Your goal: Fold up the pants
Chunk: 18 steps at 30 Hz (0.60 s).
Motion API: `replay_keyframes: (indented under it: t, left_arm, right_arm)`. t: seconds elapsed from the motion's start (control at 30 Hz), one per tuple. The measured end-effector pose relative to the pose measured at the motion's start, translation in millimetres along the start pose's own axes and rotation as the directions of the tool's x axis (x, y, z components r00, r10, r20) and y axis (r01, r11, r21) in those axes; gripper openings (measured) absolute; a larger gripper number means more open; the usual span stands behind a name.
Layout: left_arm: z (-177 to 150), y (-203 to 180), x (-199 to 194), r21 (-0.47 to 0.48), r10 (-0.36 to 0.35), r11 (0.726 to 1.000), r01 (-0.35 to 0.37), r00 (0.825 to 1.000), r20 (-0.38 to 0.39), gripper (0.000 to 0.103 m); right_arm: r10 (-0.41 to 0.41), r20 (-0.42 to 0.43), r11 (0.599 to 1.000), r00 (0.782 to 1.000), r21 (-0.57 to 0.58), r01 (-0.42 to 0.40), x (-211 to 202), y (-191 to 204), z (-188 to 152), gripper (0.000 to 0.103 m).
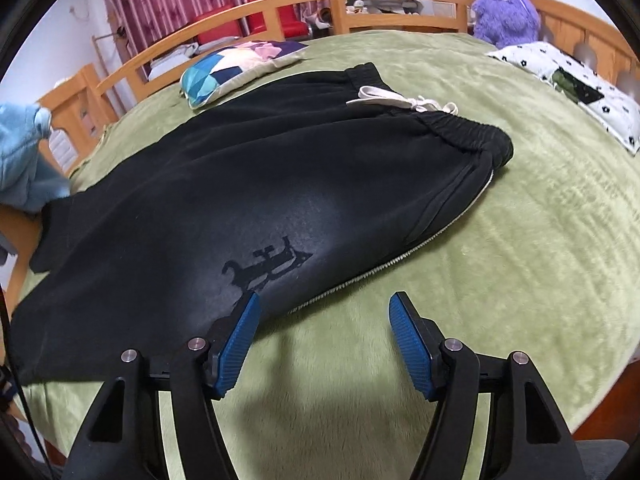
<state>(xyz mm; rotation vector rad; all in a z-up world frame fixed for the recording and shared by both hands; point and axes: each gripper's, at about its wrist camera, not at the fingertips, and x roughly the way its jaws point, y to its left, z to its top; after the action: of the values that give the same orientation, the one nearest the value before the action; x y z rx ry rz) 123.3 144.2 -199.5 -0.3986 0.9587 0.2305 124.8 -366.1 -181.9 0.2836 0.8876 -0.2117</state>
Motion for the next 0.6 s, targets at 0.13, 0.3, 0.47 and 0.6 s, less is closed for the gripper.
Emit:
replay_keyframes:
  t: [0.13, 0.3, 0.47, 0.6]
  left_arm:
    - [3, 5, 15, -0.033, 0.004, 0.999, -0.004, 1.000, -0.021, 0.094]
    - [6, 5, 36, -0.056, 0.049, 0.997, -0.052, 0.998, -0.045, 0.083]
    - [19, 6, 40, -0.069, 0.092, 0.993, -0.095, 0.995, -0.038, 0.030]
    - [42, 11, 33, -0.079, 0.057, 0.995, -0.060, 0.998, -0.038, 0.012]
  right_arm:
    - [0.016, -0.059, 0.999, 0.998, 0.035, -0.014, 22, -4, 1, 0.066]
    - [0.046, -0.088, 0.998, 0.995, 0.044, -0.043, 41, 5, -3, 0.071]
    - [0.035, -0.081, 0.999, 0.996, -0.016, -0.036, 50, 22, -4, 0.056]
    - [0.077, -0.067, 0.996, 0.995, -0.031, -0.079, 46, 29, 5, 0.020]
